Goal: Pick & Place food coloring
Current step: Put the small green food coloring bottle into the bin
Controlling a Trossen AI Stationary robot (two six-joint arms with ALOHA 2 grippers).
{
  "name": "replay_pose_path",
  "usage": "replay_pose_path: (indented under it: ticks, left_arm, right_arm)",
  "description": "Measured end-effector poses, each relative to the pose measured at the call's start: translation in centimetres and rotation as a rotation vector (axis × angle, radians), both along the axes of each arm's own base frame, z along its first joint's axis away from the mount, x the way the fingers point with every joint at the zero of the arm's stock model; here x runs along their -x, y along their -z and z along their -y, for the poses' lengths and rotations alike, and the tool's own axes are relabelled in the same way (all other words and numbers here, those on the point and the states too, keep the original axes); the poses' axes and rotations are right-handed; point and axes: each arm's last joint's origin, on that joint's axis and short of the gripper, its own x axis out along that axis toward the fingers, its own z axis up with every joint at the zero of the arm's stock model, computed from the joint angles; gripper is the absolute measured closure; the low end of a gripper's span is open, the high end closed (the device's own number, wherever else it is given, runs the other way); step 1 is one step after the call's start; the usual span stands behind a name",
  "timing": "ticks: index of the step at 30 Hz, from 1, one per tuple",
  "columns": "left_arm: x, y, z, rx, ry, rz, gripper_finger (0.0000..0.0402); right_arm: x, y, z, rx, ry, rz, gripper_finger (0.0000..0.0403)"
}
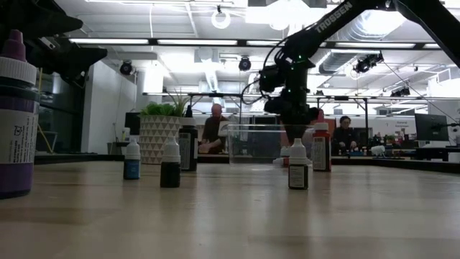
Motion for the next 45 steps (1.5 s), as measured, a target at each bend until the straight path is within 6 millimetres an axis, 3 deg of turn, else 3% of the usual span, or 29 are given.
replay_pose_path:
  ticks: [6, 14, 19, 24, 33, 45]
  left_arm:
    - [0.0, 0.0, 0.0, 0.000, 0.000, 0.000, 0.0130]
    - [0.0, 0.0, 0.0, 0.000, 0.000, 0.000, 0.0130]
    - [0.0, 0.0, 0.0, 0.000, 0.000, 0.000, 0.0130]
    - [0.0, 0.0, 0.0, 0.000, 0.000, 0.000, 0.0130]
    - [0.0, 0.0, 0.0, 0.000, 0.000, 0.000, 0.0130]
    - [0.0, 0.0, 0.0, 0.000, 0.000, 0.000, 0.0130]
  right_arm:
    - [-0.6, -3.0, 0.2, 0.043, -0.076, 0.001, 0.0304]
    - [-2.3, -9.4, -1.0, 0.182, -0.290, 0.012, 0.0304]
    - [-4.2, -13.5, -3.2, 0.320, -0.521, 0.082, 0.0304]
    - [-6.6, -16.3, -6.6, 0.469, -0.793, 0.151, 0.0304]
    - [-10.6, -17.5, -12.6, 0.620, -1.043, 0.310, 0.0304]
    - [-12.4, -17.4, -20.7, 0.438, -1.053, 0.481, 0.0304]
